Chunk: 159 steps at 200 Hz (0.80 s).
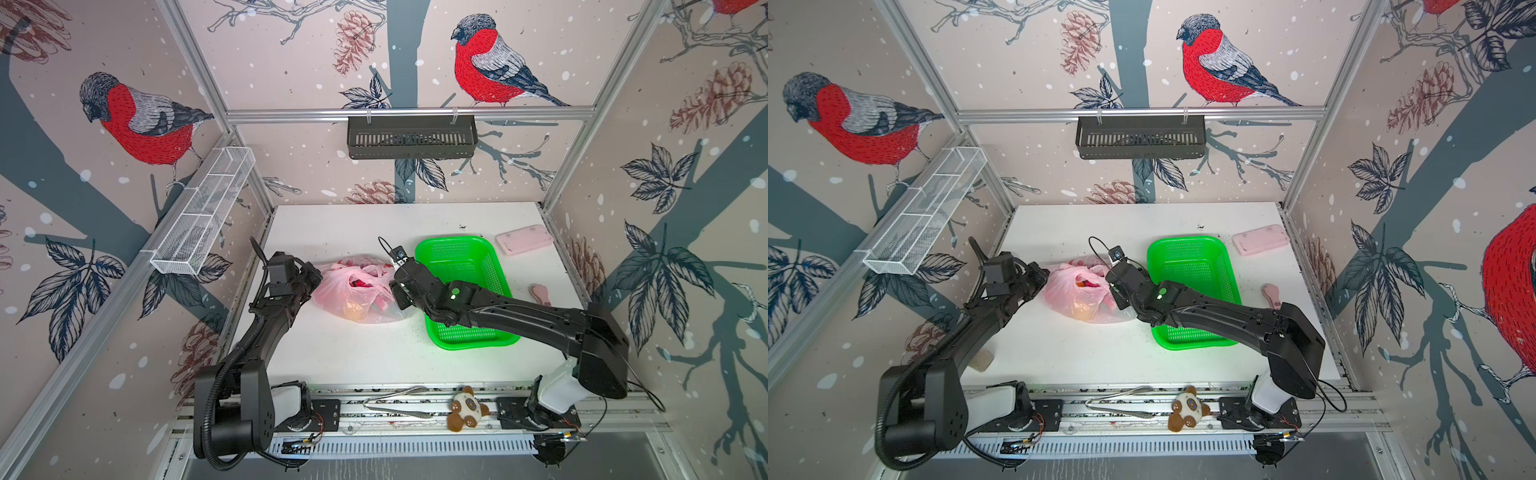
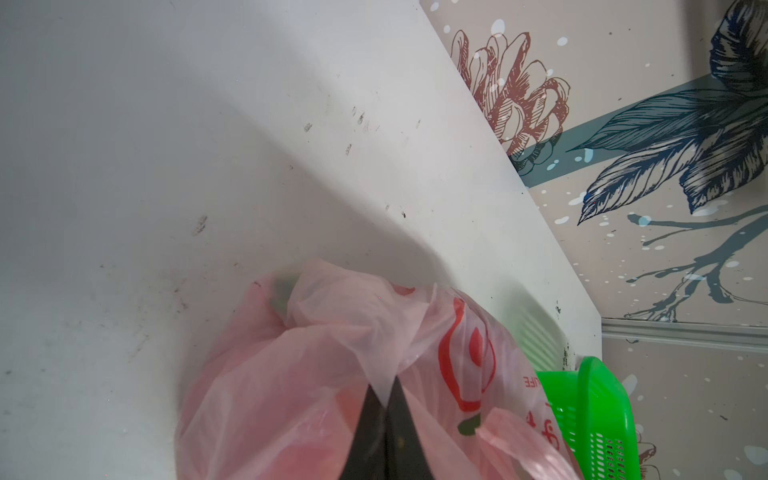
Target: Untie the knot of the plastic bag and take out the fruit
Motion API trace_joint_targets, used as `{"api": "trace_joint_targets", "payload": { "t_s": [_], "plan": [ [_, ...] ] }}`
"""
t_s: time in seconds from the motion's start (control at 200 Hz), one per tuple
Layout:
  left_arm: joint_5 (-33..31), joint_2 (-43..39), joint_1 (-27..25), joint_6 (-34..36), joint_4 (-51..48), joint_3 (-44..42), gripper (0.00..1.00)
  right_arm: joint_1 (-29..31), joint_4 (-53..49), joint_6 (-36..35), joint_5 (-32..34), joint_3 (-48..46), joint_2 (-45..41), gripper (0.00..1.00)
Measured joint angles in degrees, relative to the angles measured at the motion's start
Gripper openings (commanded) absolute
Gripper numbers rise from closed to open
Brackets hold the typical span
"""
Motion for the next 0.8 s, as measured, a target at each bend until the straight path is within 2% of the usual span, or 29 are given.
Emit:
{"api": "trace_joint_targets", "payload": {
  "t_s": [0.15, 0.515, 0.57, 0.796],
  "plan": [
    [0.90, -0.85, 0.00, -0.26, 0.20, -0.28, 0.00, 2.14, -0.13, -3.21, 1.53, 3.61, 3.43, 0.60],
    [1.64, -1.05, 0.00, -0.28, 0.94, -0.81, 0.00, 2.62, -2.27, -11.69, 1.73, 14.38, 15.02, 0.61],
    [1.81, -1.14, 0.00, -0.28, 0.94, -0.94, 0.00, 2.58, -2.45, -12.15, 1.75, 15.43, 16.24, 0.56],
    [2.10, -1.16, 0.00, -0.28, 1.01, -1.09, 0.00, 1.73, -2.78, -13.33, 1.73, 16.63, 18.45, 0.22]
  ]
}}
